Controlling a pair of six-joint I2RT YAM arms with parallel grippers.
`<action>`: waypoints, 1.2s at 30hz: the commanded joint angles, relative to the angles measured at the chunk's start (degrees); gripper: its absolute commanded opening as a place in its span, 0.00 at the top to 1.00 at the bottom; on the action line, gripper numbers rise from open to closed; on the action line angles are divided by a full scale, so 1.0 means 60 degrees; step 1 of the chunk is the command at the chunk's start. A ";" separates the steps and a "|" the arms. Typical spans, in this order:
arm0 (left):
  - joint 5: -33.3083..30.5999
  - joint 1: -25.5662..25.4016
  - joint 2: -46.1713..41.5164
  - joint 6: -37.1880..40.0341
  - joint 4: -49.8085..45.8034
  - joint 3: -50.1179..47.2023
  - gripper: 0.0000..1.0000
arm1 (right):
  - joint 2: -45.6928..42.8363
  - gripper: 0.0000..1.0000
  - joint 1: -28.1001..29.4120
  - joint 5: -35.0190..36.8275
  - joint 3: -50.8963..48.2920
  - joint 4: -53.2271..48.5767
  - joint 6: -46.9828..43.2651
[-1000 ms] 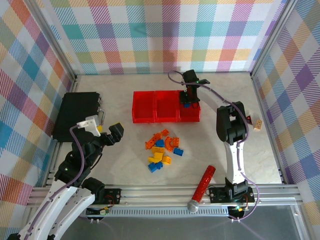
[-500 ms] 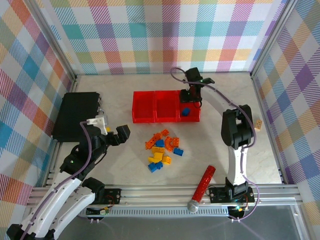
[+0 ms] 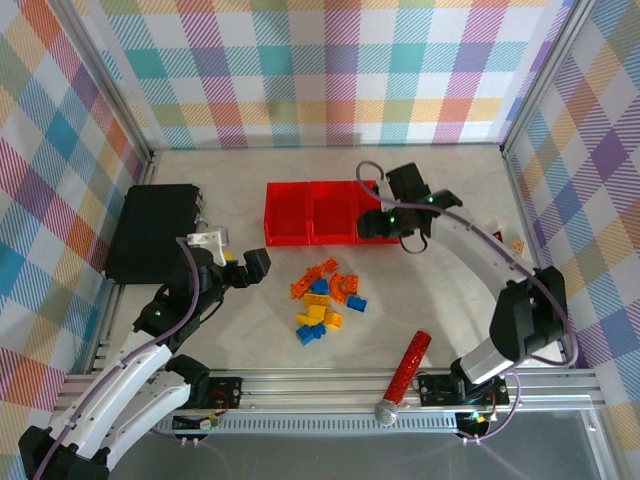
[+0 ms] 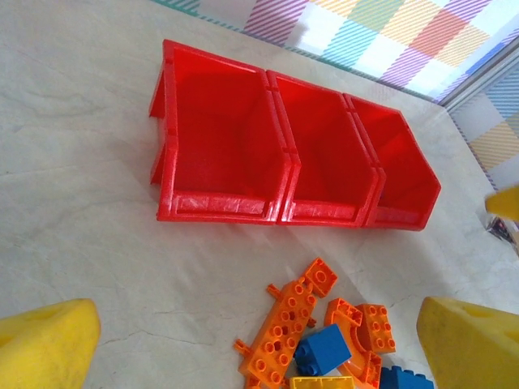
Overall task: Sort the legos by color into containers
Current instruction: Pick up the lego from the bottom-center of the table.
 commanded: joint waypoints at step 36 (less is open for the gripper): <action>-0.0846 -0.0104 -0.0817 -0.0666 0.0567 -0.0753 0.00 | -0.0785 0.28 0.3184 0.0203 -0.3901 0.0826 -0.6807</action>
